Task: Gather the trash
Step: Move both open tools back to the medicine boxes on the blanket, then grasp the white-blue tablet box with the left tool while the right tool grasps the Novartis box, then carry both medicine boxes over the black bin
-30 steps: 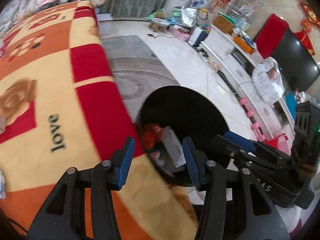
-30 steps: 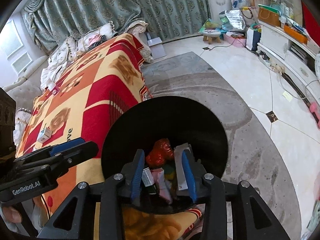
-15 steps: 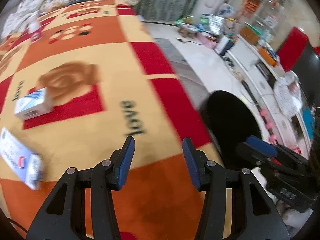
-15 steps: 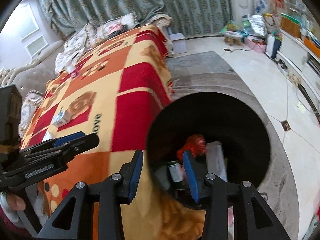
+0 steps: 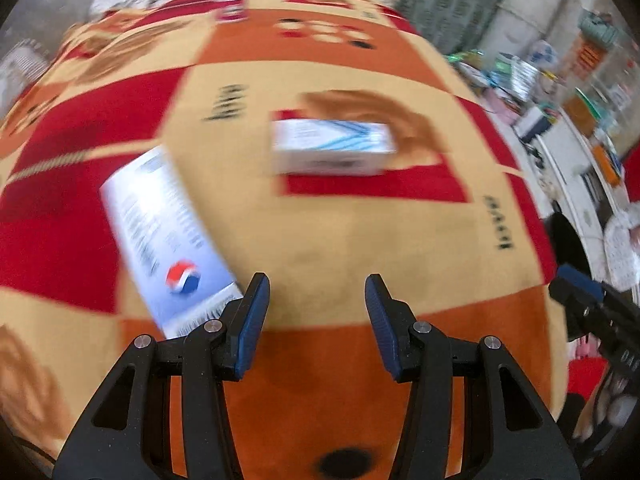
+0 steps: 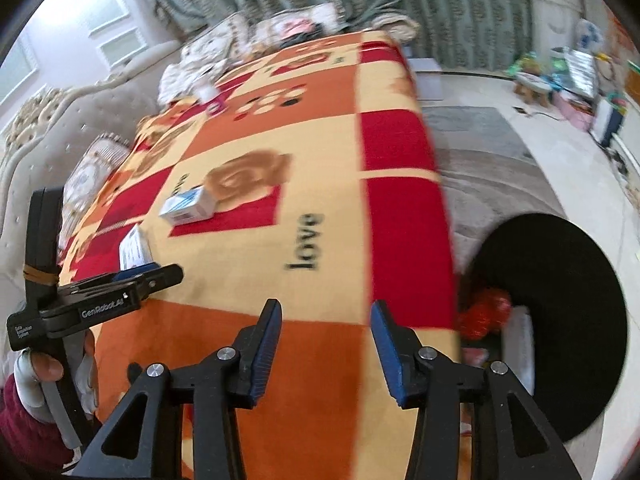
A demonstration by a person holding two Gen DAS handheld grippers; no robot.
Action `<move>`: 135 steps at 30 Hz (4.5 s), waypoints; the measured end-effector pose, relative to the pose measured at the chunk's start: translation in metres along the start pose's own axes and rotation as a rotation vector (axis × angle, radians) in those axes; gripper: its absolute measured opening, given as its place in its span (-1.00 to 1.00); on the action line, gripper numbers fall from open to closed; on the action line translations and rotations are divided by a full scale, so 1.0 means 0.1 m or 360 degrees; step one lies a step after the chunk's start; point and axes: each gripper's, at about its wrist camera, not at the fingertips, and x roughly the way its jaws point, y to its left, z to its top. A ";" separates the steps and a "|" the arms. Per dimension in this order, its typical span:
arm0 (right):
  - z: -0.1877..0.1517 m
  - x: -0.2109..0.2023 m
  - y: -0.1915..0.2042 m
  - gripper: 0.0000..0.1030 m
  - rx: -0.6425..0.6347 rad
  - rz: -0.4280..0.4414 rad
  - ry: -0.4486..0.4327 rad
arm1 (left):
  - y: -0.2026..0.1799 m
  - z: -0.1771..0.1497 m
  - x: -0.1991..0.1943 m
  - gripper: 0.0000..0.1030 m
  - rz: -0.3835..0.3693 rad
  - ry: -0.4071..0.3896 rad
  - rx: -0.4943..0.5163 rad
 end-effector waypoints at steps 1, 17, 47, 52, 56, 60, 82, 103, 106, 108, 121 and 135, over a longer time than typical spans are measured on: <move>0.03 0.06 0.10 -0.08 -0.0031 0.0027 0.0016 | 0.14 -0.04 -0.06 -0.07 0.0019 -0.0004 -0.0022; 0.88 1.03 1.46 0.42 -0.0782 0.0145 0.0071 | 1.08 -0.06 -0.63 0.04 0.0002 -0.0134 -0.0178; 0.64 1.29 1.83 0.07 -0.0750 0.0222 0.0233 | 0.94 0.20 -0.03 -0.12 0.0086 -0.0036 -0.0076; 0.59 1.43 1.88 -0.17 -0.0807 0.0188 0.0251 | 0.95 0.12 -0.09 -0.12 0.0066 -0.0055 -0.0123; 0.46 1.28 1.82 -0.37 -0.0752 0.0203 0.0196 | 0.87 0.07 -0.20 -0.13 0.0044 -0.0111 -0.0136; 0.33 0.97 1.65 -0.37 -0.0631 0.0216 0.0118 | 0.67 0.01 -0.35 -0.13 0.0015 -0.0184 -0.0112; -0.01 -0.03 0.74 -0.36 -0.0289 0.0029 -0.0104 | -0.67 -0.23 -0.63 -0.13 -0.0082 -0.0293 0.0208; -0.13 -0.50 -0.10 -0.36 -0.0044 -0.0116 -0.0205 | -1.67 -0.20 -0.52 -0.13 -0.0199 -0.0292 0.0463; -0.15 -0.55 -0.24 -0.36 -0.0006 -0.0144 -0.0211 | -1.81 -0.20 -0.48 -0.12 -0.0221 -0.0280 0.0496; -0.17 -0.59 -0.34 -0.36 0.0024 -0.0160 -0.0217 | -1.90 -0.20 -0.44 -0.13 -0.0233 -0.0273 0.0520; -0.25 -0.74 -0.91 -0.36 0.0177 -0.0250 -0.0224 | -2.43 -0.15 -0.27 -0.12 -0.0315 -0.0226 0.0641; -0.33 -0.80 -1.31 -0.36 0.0276 -0.0306 -0.0211 | -2.76 -0.08 -0.06 -0.12 -0.0337 -0.0180 0.0684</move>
